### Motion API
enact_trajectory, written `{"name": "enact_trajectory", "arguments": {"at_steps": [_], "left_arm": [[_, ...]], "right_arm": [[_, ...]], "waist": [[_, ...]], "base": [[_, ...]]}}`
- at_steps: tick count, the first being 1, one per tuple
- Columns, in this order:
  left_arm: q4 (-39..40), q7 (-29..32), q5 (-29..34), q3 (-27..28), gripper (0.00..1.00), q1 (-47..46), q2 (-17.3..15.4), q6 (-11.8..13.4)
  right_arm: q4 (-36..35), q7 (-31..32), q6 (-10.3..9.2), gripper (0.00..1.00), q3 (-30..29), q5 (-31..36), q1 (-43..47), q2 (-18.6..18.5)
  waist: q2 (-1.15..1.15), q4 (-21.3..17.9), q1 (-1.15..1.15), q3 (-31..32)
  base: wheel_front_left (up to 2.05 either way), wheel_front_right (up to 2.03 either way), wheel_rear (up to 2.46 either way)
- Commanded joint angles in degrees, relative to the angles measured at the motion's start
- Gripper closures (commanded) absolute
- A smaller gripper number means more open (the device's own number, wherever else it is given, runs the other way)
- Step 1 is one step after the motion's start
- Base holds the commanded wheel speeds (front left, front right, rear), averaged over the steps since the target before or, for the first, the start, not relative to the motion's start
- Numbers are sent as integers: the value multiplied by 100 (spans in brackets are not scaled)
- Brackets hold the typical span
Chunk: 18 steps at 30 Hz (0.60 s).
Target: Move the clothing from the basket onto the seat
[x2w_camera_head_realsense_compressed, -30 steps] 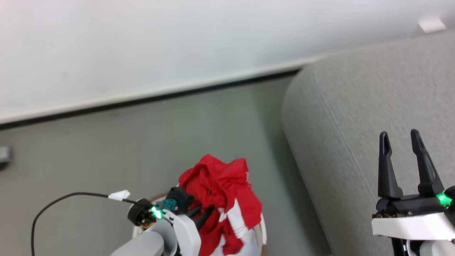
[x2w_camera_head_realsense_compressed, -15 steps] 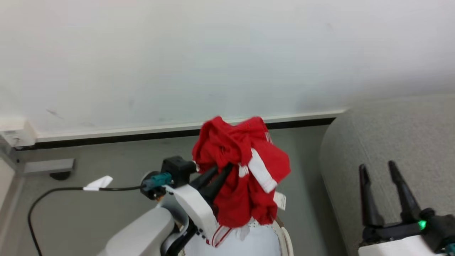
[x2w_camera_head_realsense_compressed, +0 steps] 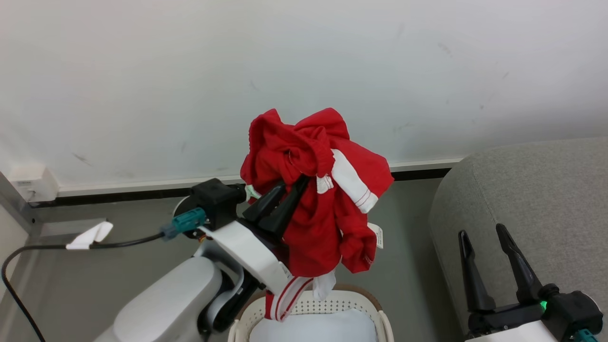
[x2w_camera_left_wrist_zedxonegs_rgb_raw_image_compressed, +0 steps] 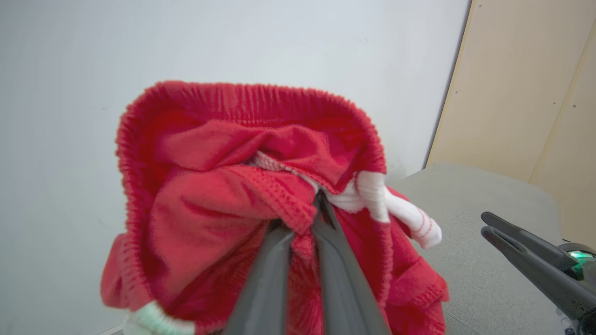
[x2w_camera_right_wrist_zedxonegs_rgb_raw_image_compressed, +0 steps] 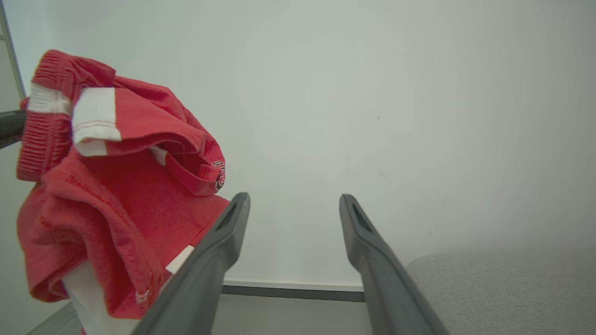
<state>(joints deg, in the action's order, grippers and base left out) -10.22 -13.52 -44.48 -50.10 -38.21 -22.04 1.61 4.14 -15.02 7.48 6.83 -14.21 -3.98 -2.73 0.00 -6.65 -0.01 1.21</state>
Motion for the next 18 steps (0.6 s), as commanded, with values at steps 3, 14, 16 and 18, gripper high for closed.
{"name": "enact_trajectory", "arguments": {"at_steps": [3, 14, 16, 18], "left_arm": [[220, 55, -77, 67, 100, 79, -116, 111], [395, 98, -95, 63, 100, 99, -146, 209], [397, 101, -99, 56, 100, 63, -129, 209], [394, 103, -102, 46, 100, 23, -113, 204]], "right_arm": [[35, -11, 2, 0, 133, 21, -34, -60], [383, -11, 1, 0, 1175, 370, -294, -452], [531, -11, 1, 0, 1518, 355, -427, -546], [692, -11, 0, 0, 1818, 332, -576, -577]], "waist": [[0, -15, 1, -18], [0, -31, 1, -76], [0, -24, 1, -83], [0, -12, 1, -86]], "base": [[0, 0, 0], [0, 0, 0], [0, 0, 0], [0, 0, 0]]}}
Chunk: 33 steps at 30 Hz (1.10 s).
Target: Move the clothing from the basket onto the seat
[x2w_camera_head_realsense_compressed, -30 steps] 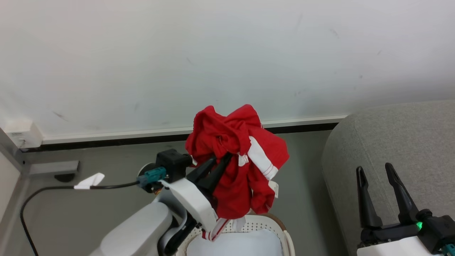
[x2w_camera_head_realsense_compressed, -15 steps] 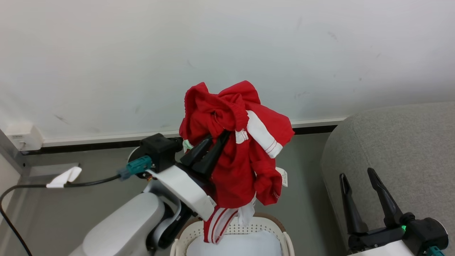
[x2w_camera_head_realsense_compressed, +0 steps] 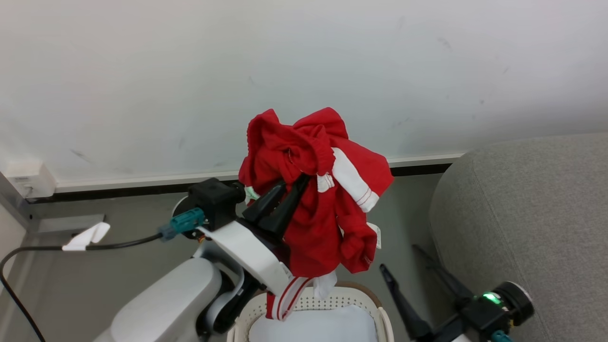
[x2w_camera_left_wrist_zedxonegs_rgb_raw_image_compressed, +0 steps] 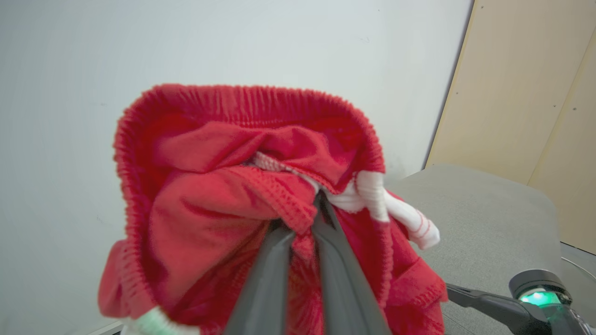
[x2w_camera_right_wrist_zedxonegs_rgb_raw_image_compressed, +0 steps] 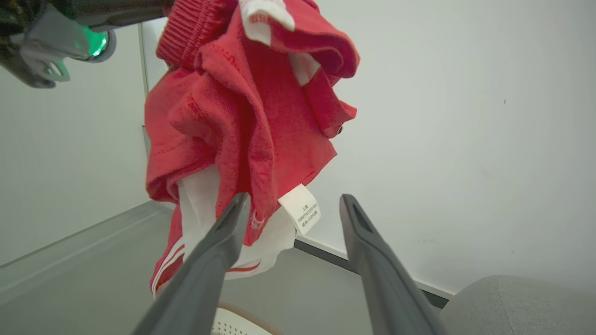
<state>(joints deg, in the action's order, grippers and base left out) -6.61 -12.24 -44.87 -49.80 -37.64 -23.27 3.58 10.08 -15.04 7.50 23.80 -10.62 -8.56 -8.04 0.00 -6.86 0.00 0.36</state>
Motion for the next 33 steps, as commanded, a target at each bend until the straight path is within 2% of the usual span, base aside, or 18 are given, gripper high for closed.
{"name": "enact_trajectory", "arguments": {"at_steps": [1, 4, 8, 10, 16, 20, 30, 31, 32, 33], "left_arm": [[32, -21, -62, 9, 100, -49, 23, 8], [39, -20, -59, -4, 100, -66, 50, 16], [59, -27, -42, -78, 100, -44, 134, -7], [66, -3, -38, -171, 100, -15, 220, -39], [63, 80, -30, -404, 100, -5, 470, -127], [26, 140, -43, -554, 100, 21, 610, -186], [-102, 240, -125, -814, 100, 85, 857, -308], [-107, 241, -128, -815, 100, 81, 853, -305], [-109, 242, -120, -815, 100, 75, 846, -304], [-110, 243, -118, -811, 100, 70, 833, -301]], "right_arm": [[200, -5, -2, 0, 268, -25, -203, -47], [426, -4, -3, 0, 470, -135, -384, 50], [1084, 28, -7, 0, 920, -241, -832, 192], [1592, 14, -7, 0, 1112, -266, -1138, 322], [2376, -14, -7, 0, 1360, -274, -1665, 470], [2526, -10, -7, 0, 1393, -246, -1893, 500], [2253, -13, -7, 0, 1078, -182, -1872, 520], [2248, -13, -7, 56, 1077, -213, -1865, 519], [2234, -13, -7, 100, 1072, -255, -1856, 519], [2246, -13, -7, 100, 1080, -298, -1844, 520]], "waist": [[0, 18, 0, 0], [0, 31, 0, -2], [0, 118, 0, -1], [0, 240, 0, 19], [0, 556, 0, 89], [0, 735, 0, 137], [0, 1136, 0, 203], [0, 1151, 0, 202], [0, 1163, 0, 198], [0, 1172, 0, 196]], "base": [[0, 0, 0], [0, 0, 0], [0, 0, 0], [0, 0, 0], [0, 0, 0], [0, 0, 0], [0, 0, 0], [0, 0, 0], [0, 0, 0], [0, 0, 0]]}}
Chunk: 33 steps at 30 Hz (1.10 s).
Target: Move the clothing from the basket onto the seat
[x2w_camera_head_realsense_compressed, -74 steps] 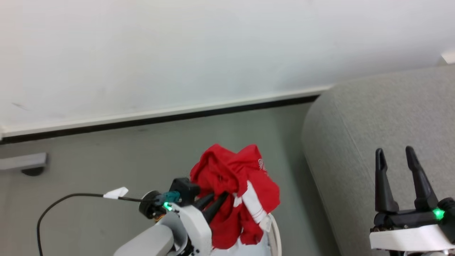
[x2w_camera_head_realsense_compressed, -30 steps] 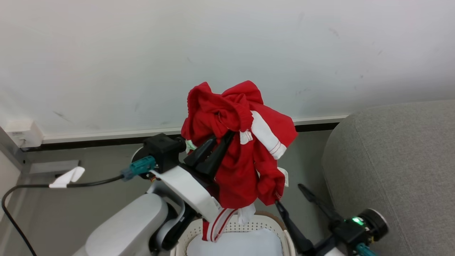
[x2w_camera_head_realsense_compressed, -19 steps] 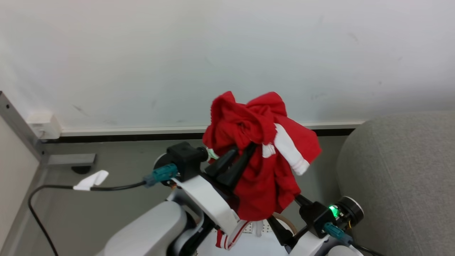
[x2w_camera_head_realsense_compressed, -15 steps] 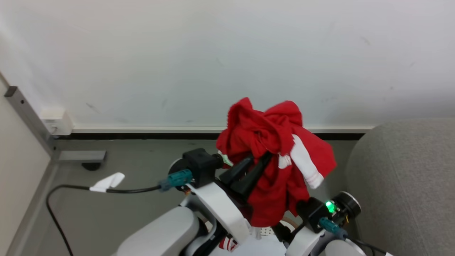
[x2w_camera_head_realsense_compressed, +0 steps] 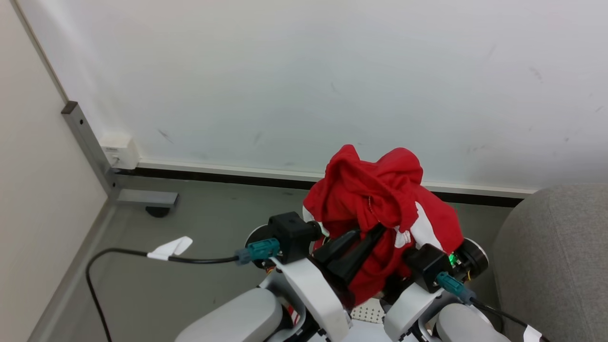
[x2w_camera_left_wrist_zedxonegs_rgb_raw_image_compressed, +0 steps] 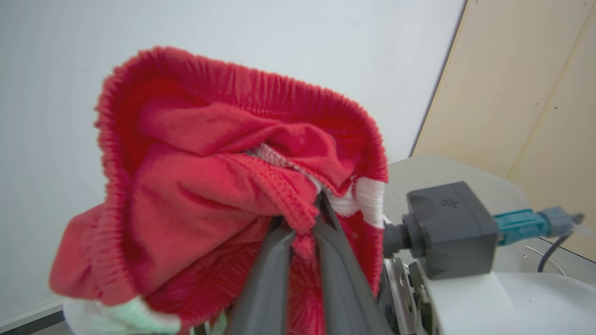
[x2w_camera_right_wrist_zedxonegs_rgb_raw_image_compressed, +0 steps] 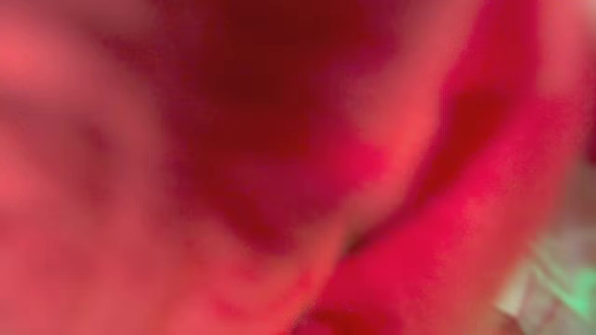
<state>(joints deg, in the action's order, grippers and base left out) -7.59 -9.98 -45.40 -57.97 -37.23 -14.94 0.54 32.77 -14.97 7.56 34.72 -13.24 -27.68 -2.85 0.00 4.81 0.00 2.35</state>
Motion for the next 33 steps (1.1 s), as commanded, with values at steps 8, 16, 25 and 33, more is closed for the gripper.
{"name": "enact_trajectory", "arguments": {"at_steps": [8, 16, 25, 33], "left_arm": [[-38, -35, -84, 111, 100, 39, -151, 58], [-51, -106, -104, 167, 100, 115, -243, 140], [-34, -122, -39, 129, 100, 68, -231, 171], [-52, -92, -74, 76, 0, 125, -224, 171]], "right_arm": [[-97, -21, -14, 100, -128, -233, 112, 1], [-353, -21, -14, 100, -349, -246, 286, 0], [-556, -21, -14, 100, -486, -170, 408, -48], [-735, -21, -14, 100, -735, -134, 545, -128]], "waist": [[0, -61, 0, -39], [0, -232, 0, -78], [0, -353, 0, -95], [0, -379, 0, -54]], "base": [[0, 0, 0], [0, 0, 0], [0, 0, 0], [0, 0, 0]]}}
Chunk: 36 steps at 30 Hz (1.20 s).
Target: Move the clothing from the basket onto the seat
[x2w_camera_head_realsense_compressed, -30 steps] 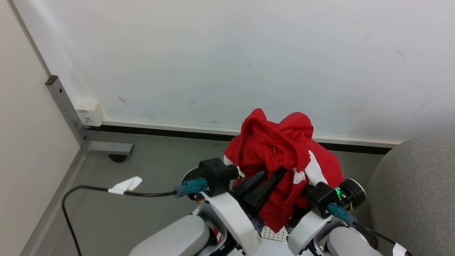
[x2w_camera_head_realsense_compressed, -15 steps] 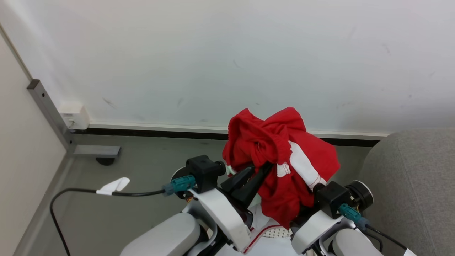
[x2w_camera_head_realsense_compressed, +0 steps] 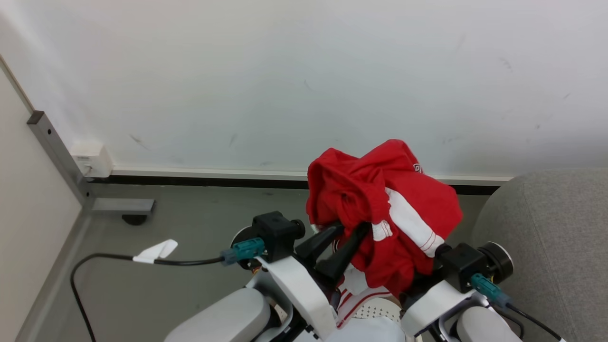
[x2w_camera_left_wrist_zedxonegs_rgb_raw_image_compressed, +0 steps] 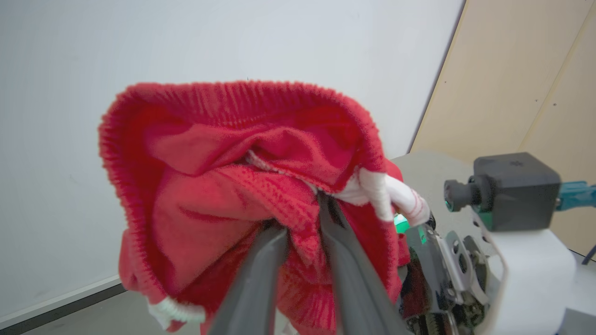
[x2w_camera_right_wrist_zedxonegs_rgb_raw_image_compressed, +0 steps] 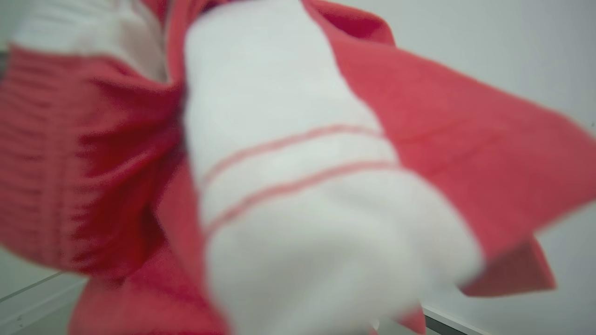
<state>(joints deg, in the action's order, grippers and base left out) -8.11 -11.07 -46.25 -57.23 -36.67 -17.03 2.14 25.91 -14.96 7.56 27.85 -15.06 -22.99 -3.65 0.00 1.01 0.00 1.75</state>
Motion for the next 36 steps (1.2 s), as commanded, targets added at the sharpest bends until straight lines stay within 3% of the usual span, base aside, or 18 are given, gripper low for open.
{"name": "enact_trajectory", "arguments": {"at_steps": [1, 10, 17, 36], "left_arm": [[0, 22, 7, -13, 0, 78, -9, 9], [38, -1, 85, -129, 0, 230, -145, 25], [135, -120, 179, -137, 0, 296, -291, 54], [306, -298, 520, -282, 0, 325, -346, -17]], "right_arm": [[-88, -22, -14, 100, -97, 46, 112, -68], [-510, -22, -14, 100, -595, 188, 427, -337], [-818, -23, -14, 100, -1095, 275, 605, -501], [-1524, 7, -14, 100, -1886, 431, 728, -736]], "waist": [[0, 1, 0, 12], [0, -63, 0, -30], [0, -336, 0, -113], [0, -2104, 0, -349]], "base": [[0, 0, 0], [0, 0, 0], [0, 0, 0], [0, 0, 0]]}}
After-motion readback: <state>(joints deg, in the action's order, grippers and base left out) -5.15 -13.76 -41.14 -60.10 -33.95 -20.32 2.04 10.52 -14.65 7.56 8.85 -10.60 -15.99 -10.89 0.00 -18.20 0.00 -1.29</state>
